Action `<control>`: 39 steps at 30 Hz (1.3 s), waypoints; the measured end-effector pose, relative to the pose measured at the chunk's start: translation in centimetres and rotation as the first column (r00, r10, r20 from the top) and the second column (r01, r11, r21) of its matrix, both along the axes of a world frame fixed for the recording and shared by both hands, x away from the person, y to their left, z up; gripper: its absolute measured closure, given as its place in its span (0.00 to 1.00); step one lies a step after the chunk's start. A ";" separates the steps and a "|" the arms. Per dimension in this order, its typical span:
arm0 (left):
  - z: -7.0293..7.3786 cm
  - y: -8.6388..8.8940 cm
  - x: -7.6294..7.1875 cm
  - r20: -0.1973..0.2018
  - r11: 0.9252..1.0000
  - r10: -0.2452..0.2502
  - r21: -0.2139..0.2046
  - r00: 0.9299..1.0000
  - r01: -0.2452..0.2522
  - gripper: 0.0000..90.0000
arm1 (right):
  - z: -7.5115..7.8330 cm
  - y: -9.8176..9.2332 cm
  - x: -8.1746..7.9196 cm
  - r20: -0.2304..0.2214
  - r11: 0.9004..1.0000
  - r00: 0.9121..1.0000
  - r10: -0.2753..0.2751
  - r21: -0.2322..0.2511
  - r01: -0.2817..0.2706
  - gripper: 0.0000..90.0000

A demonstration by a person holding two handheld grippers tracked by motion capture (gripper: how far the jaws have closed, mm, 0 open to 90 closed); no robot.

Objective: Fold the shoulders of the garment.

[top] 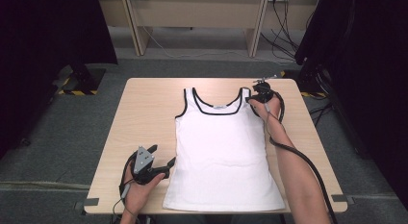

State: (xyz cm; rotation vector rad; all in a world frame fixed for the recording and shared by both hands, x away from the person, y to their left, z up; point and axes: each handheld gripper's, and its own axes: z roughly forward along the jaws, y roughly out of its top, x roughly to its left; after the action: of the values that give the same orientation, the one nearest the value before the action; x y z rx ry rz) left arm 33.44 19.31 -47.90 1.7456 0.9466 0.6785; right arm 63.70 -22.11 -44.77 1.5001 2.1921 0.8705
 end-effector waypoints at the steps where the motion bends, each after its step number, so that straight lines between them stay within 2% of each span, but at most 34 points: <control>1: 0.0 0.0 0.0 0.001 1.000 -0.001 0.001 1.000 0.001 0.18 | 0.0 0.0 0.0 0.000 1.000 1.000 0.000 0.000 0.000 0.65; 18: 0.0 0.0 0.0 0.002 1.000 -0.003 0.005 1.000 0.003 0.18 | -1.2 0.4 0.4 -0.031 1.000 1.000 -0.005 -0.022 0.005 0.67; 26: 0.0 -0.1 0.0 0.003 1.000 -0.004 0.014 1.000 0.004 0.18 | -1.3 0.7 0.2 -0.015 0.999 1.000 0.015 -0.036 -0.015 0.79; 33: 0.0 -0.1 0.0 0.001 1.000 -0.005 0.013 1.000 0.005 0.18 | -1.4 0.8 0.2 -0.009 1.000 1.000 0.020 -0.013 -0.020 0.90; 39: 0.0 -0.1 0.0 0.002 1.000 -0.006 0.012 1.000 0.006 0.18 | -1.4 0.7 0.2 -0.003 0.999 0.999 0.032 0.001 -0.032 0.94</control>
State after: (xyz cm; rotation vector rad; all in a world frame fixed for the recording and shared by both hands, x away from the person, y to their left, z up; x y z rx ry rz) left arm 33.42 19.22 -47.89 1.7574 0.9379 0.6831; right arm 63.90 -21.40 -46.18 1.4708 2.2239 0.8800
